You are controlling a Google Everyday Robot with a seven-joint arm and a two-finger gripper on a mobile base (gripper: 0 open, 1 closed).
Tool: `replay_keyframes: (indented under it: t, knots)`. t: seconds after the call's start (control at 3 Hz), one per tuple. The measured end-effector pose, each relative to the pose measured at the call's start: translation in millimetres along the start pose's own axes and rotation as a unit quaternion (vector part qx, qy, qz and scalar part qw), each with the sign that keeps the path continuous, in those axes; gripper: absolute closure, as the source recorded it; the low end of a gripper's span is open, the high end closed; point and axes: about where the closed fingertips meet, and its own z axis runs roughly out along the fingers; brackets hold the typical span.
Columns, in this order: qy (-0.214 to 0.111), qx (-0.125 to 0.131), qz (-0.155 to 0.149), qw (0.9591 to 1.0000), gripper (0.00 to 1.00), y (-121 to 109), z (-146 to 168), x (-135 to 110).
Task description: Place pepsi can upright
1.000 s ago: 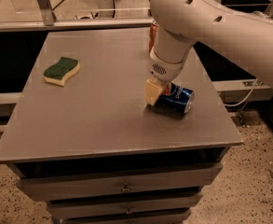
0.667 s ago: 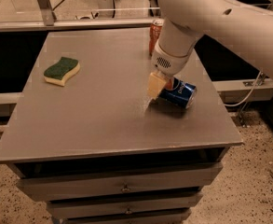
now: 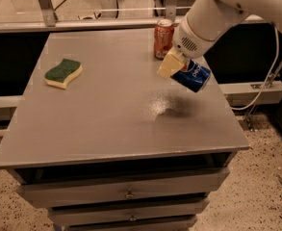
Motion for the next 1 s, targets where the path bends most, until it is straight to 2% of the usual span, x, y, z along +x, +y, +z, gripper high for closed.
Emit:
replay_keyframes:
  t: [0.33,0.67,1.0]
  knots:
    - [-0.100,-0.010,-0.012,0.9948,1.00,-7,-19,-5]
    - [-0.199,-0.034,-0.020,0.9791,1.00,-6,-28,-5]
    - [-0.291,-0.065,-0.031,0.9542,1.00,3,-36,-11]
